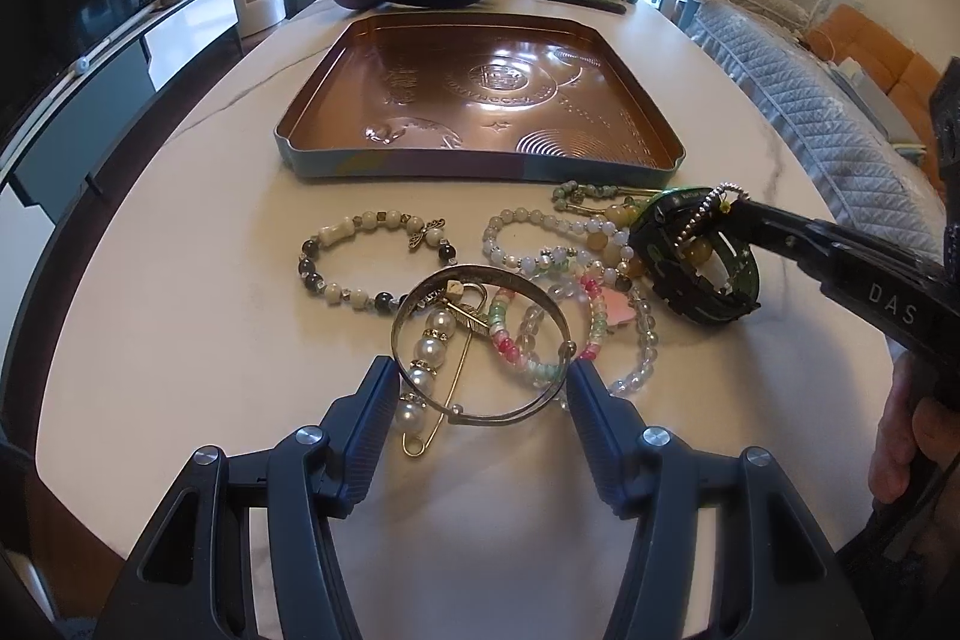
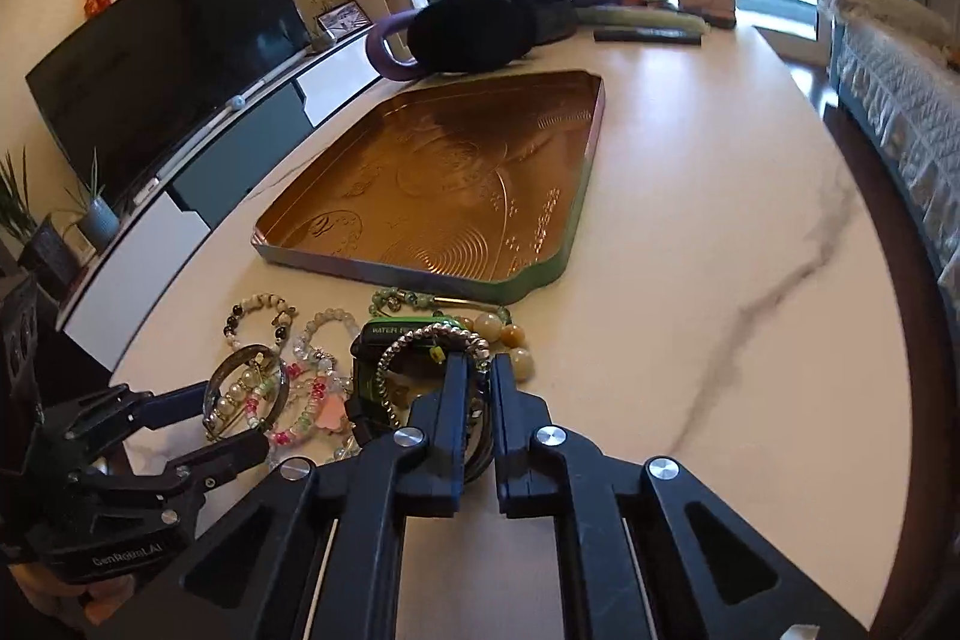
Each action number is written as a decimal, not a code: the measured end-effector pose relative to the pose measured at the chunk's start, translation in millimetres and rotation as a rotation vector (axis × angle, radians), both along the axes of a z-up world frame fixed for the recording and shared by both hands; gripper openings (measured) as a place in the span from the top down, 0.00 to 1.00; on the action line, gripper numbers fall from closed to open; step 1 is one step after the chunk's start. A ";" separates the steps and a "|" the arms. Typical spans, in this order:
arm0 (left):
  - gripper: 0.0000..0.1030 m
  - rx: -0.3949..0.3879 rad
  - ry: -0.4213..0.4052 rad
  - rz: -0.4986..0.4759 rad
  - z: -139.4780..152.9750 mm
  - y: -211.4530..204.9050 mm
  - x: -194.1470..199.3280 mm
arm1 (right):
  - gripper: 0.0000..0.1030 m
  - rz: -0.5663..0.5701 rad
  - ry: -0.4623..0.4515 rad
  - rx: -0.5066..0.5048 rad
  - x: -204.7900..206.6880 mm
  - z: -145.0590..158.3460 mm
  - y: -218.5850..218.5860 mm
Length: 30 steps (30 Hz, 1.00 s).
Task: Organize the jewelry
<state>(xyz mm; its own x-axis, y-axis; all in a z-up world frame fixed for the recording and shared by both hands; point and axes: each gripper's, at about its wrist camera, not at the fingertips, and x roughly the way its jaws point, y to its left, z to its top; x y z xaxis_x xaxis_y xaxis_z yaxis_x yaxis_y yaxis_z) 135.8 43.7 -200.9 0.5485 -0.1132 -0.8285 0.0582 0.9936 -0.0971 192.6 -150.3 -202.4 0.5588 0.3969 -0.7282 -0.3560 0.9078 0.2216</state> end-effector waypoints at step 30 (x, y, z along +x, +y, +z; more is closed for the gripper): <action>0.28 0.058 -0.027 0.005 5.2 22.1 -25.7 | 0.96 0.036 -0.078 -0.013 -33.4 21.8 -1.3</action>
